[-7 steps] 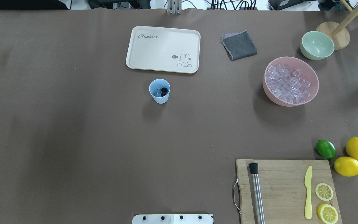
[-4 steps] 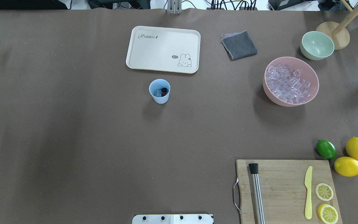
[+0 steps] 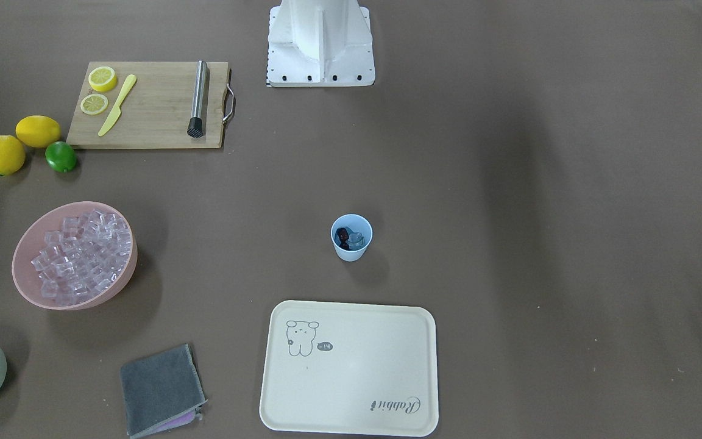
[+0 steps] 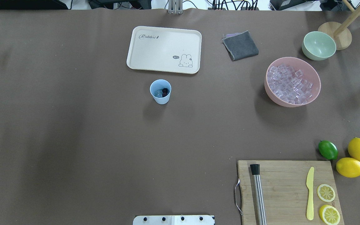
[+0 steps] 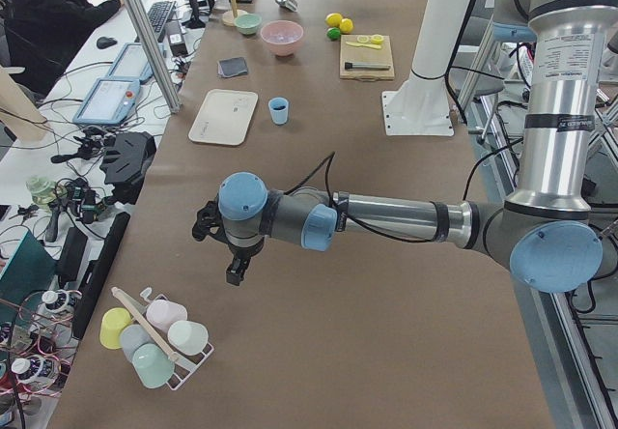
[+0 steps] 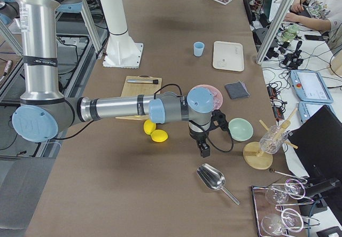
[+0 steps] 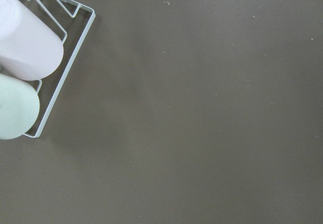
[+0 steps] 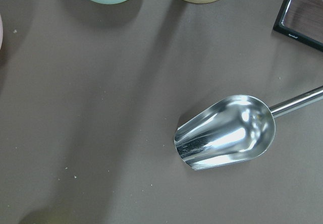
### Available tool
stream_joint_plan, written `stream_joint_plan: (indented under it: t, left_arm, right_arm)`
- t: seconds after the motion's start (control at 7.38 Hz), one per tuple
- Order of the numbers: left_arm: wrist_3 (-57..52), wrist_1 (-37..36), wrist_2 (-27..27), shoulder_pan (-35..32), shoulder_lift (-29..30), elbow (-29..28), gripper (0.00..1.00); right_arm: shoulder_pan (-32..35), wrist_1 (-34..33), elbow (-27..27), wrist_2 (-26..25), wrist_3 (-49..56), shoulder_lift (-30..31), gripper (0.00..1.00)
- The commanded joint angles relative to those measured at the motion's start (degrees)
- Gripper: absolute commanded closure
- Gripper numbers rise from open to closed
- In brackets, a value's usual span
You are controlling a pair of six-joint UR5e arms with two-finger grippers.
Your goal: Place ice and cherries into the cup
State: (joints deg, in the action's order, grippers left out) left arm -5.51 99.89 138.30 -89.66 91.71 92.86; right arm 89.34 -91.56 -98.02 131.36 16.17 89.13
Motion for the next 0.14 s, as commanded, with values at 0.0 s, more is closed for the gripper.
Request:
stream_joint_plan:
  t: [0.0]
  left_arm:
    - [-0.03, -0.05, -5.28, 0.19, 0.04, 0.3, 0.02]
  right_arm:
    - [-0.13, -9.38, -0.07, -0.75, 0.61, -5.61, 0.02]
